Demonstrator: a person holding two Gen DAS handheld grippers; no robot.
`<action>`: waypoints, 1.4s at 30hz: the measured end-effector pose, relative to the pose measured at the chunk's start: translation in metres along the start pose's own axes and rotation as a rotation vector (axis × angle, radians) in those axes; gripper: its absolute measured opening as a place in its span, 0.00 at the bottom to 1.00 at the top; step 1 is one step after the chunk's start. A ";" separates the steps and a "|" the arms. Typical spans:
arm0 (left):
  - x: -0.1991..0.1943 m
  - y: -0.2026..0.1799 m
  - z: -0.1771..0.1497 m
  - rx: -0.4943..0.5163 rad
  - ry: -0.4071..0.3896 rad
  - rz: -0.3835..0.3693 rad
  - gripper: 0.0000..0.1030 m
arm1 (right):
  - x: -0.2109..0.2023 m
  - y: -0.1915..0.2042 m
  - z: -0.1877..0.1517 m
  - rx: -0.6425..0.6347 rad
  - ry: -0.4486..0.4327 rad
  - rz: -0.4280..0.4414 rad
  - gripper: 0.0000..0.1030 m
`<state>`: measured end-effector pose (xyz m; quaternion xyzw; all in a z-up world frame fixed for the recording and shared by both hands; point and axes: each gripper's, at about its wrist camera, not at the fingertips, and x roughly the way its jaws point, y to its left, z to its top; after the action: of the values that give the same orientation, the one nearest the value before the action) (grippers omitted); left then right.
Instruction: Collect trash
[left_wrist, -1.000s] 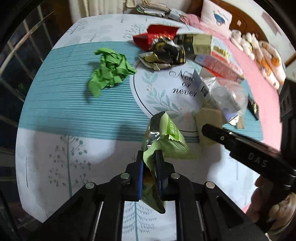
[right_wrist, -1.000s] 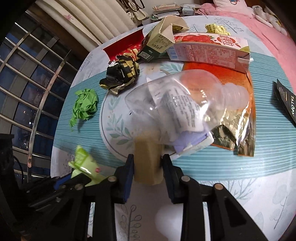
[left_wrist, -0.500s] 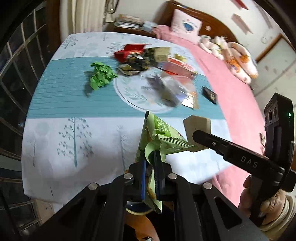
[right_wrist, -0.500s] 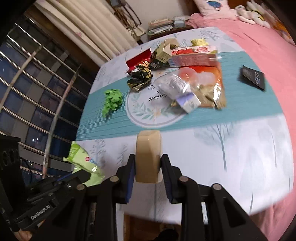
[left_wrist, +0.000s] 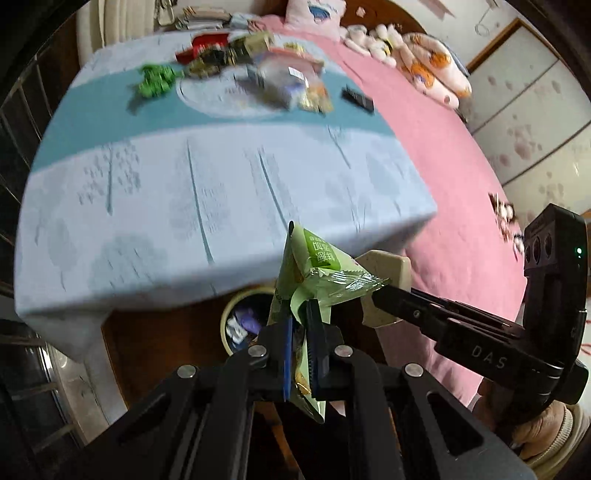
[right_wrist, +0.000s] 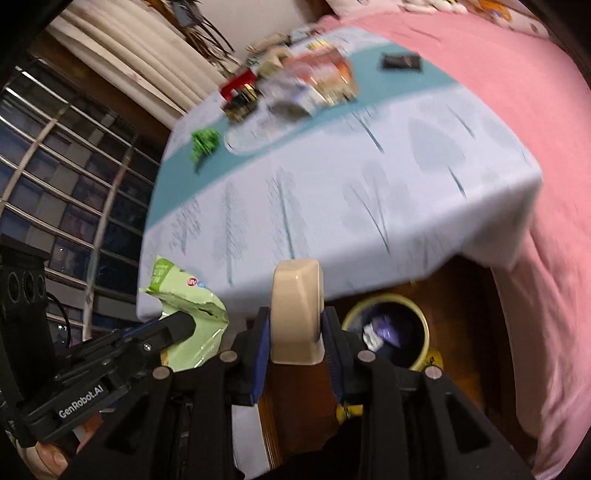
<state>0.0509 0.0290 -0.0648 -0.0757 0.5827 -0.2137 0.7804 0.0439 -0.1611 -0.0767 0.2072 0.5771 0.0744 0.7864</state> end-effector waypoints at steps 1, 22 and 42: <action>0.007 -0.001 -0.007 0.005 0.012 0.004 0.04 | 0.004 -0.005 -0.006 0.007 0.008 -0.006 0.26; 0.270 0.034 -0.086 -0.003 0.149 0.140 0.20 | 0.253 -0.165 -0.084 0.139 0.193 -0.087 0.27; 0.275 0.055 -0.088 -0.071 0.122 0.215 0.65 | 0.243 -0.164 -0.074 0.076 0.097 -0.121 0.44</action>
<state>0.0443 -0.0267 -0.3537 -0.0273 0.6412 -0.1124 0.7586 0.0325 -0.2046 -0.3755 0.1978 0.6286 0.0148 0.7521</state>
